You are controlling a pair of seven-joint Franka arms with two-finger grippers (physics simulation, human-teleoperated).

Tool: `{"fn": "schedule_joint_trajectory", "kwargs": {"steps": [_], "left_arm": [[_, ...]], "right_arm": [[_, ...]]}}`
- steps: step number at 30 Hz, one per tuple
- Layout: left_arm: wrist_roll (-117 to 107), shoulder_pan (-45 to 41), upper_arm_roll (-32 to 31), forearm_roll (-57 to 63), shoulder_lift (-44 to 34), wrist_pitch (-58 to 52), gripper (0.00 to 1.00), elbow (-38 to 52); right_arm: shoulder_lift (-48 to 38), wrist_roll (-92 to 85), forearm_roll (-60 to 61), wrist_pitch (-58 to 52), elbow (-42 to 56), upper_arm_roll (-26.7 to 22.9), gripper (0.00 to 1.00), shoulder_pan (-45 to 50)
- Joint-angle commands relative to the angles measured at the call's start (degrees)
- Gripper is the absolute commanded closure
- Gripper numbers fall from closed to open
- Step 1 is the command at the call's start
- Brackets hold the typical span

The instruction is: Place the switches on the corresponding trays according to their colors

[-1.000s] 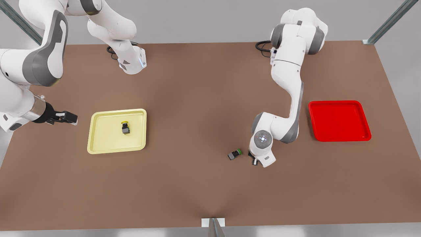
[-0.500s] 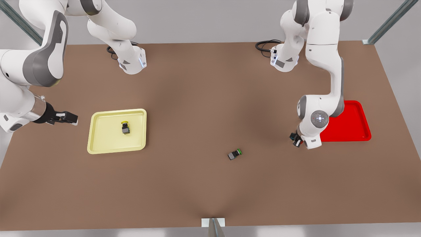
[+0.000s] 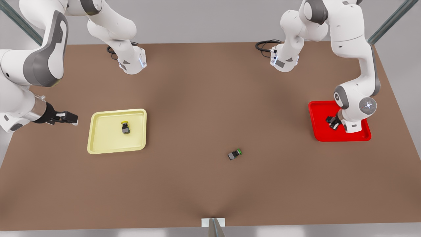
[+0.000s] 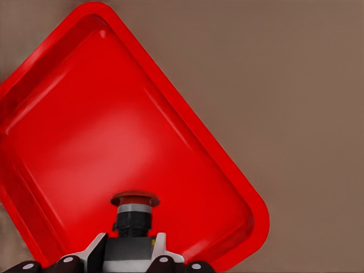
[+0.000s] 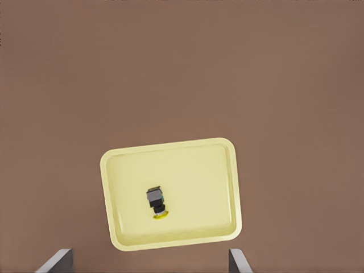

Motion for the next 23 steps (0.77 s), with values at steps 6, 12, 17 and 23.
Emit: {"fn": "schedule_joint_trajectory", "kwargs": {"steps": [6,12,17,23], "left_arm": [[2.64,2.05,-0.17,-1.00,3.18,0.74,0.00,0.61],[5.45,1.52,-5.96,-0.92,3.45,-9.97,0.00,13.60],[26.29,14.69,-33.28,2.85,3.89,-36.16,0.00,47.97],[31.65,25.60,-54.31,13.94,-0.60,-38.64,0.00,52.46]], "right_arm": [[0.08,0.00,0.00,0.18,-0.01,0.00,0.00,-0.07],[0.08,0.00,0.00,0.18,-0.01,0.00,0.00,-0.07],[0.08,0.00,0.00,0.18,-0.01,0.00,0.00,0.01],[0.08,0.00,0.00,0.09,-0.01,0.00,0.00,0.01]]}}
